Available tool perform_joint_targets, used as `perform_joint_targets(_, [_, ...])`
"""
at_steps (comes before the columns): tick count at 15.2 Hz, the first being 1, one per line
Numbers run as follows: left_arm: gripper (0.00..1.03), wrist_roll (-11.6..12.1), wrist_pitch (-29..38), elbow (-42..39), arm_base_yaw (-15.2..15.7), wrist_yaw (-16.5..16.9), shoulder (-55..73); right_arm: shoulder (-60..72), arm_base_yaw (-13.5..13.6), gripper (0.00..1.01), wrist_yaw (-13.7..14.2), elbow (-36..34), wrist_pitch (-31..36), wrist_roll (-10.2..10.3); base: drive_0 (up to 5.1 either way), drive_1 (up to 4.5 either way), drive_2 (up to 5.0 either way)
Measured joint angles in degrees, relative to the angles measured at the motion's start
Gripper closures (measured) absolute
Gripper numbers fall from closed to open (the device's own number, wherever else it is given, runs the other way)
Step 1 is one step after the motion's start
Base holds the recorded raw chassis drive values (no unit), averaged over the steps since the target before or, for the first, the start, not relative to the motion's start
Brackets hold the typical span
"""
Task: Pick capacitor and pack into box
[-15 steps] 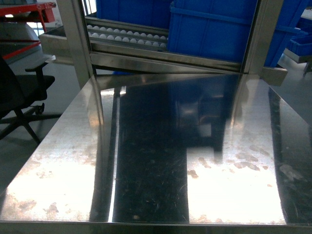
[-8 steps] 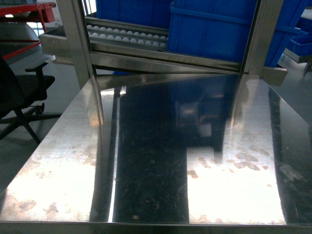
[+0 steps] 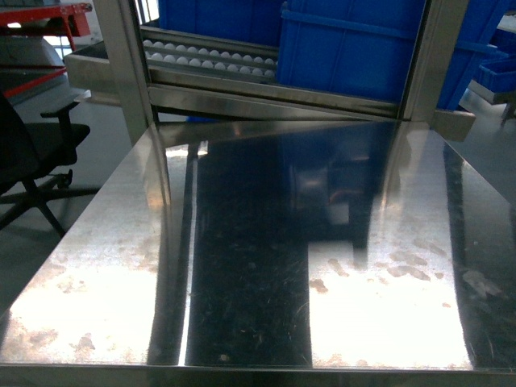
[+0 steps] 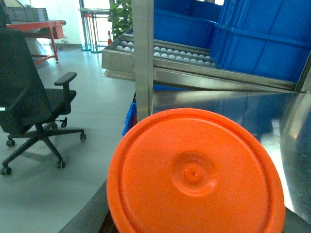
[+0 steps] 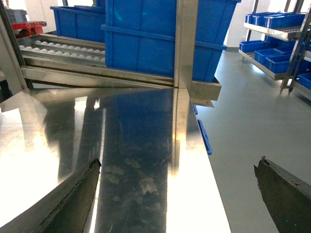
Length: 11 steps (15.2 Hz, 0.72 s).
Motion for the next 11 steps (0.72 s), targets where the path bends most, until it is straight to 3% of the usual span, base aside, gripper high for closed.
perform_joint_targets(11, [0.59, 0.0, -0.2, 0.0, 0.0, 0.0, 0.0, 0.0, 0.0, 0.03, 0.0, 0.0, -0.2, 0.0, 0.0, 0.0, 0.0])
